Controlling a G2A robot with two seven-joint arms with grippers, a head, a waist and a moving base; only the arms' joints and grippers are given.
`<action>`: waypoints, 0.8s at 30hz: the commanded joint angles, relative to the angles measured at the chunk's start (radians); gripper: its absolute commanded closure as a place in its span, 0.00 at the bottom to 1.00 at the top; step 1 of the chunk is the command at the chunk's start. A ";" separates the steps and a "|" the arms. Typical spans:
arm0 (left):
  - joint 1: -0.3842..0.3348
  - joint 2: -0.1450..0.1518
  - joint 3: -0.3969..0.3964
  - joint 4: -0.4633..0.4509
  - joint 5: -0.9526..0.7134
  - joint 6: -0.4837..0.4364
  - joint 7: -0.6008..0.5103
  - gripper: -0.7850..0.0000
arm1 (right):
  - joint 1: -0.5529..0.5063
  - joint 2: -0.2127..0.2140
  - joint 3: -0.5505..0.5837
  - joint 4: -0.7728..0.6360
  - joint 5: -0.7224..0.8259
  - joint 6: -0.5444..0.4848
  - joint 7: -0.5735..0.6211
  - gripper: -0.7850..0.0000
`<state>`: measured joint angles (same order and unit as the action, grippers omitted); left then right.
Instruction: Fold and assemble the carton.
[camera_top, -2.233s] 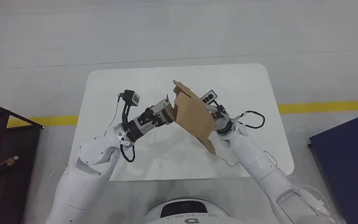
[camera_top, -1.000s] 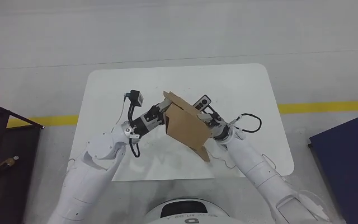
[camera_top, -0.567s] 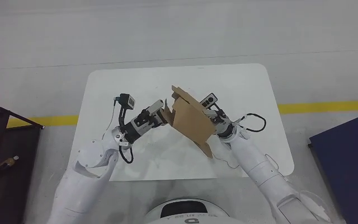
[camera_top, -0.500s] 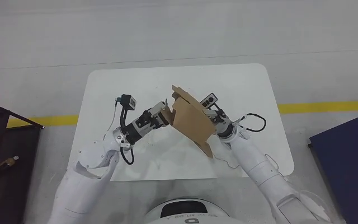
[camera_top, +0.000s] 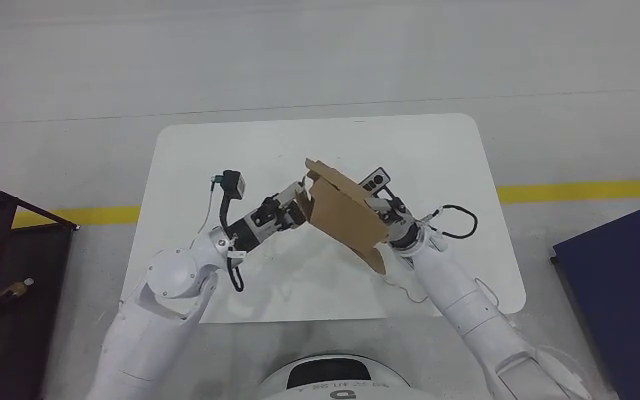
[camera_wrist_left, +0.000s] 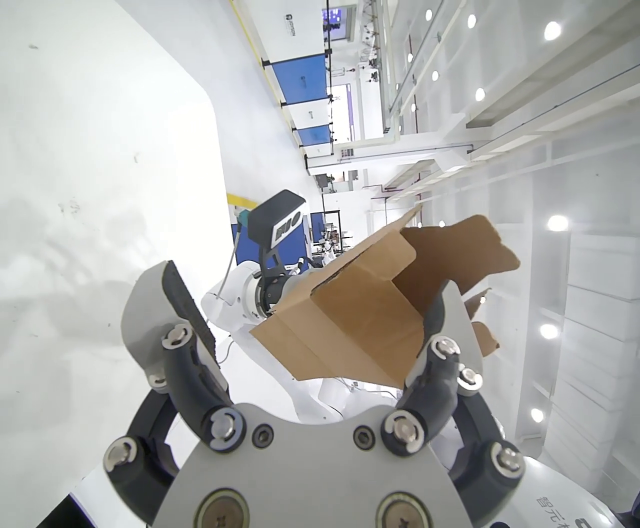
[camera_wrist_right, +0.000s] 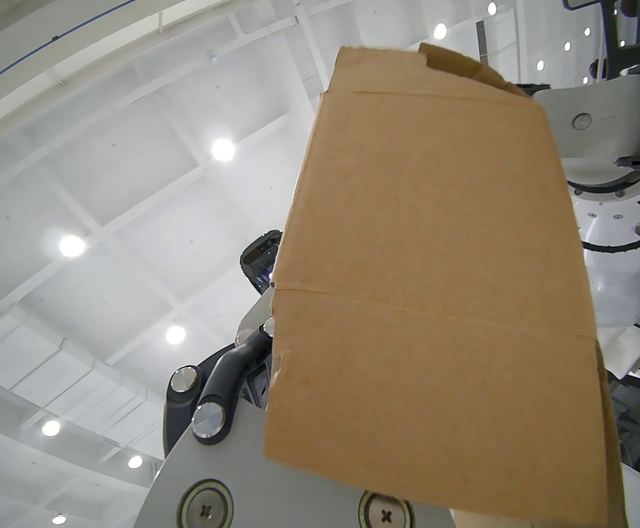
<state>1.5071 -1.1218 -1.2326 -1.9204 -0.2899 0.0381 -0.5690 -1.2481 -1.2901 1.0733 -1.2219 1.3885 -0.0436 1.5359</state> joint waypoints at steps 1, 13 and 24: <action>-0.002 -0.001 0.010 0.003 -0.005 0.006 -0.009 0.00 | -0.006 0.002 0.002 -0.013 -0.006 0.004 0.000 1.00; -0.017 -0.006 0.048 0.020 0.015 0.011 -0.006 0.00 | -0.015 0.003 -0.017 -0.020 -0.041 0.008 0.000 1.00; -0.031 -0.010 0.080 0.030 0.031 0.015 -0.006 0.00 | 0.005 -0.007 -0.039 0.030 -0.038 -0.001 0.000 1.00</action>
<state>1.4768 -1.1316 -1.1532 -1.8911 -0.2602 0.0533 -0.5747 -1.2437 -1.2967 1.0359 -1.1921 1.3510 -0.0434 1.5359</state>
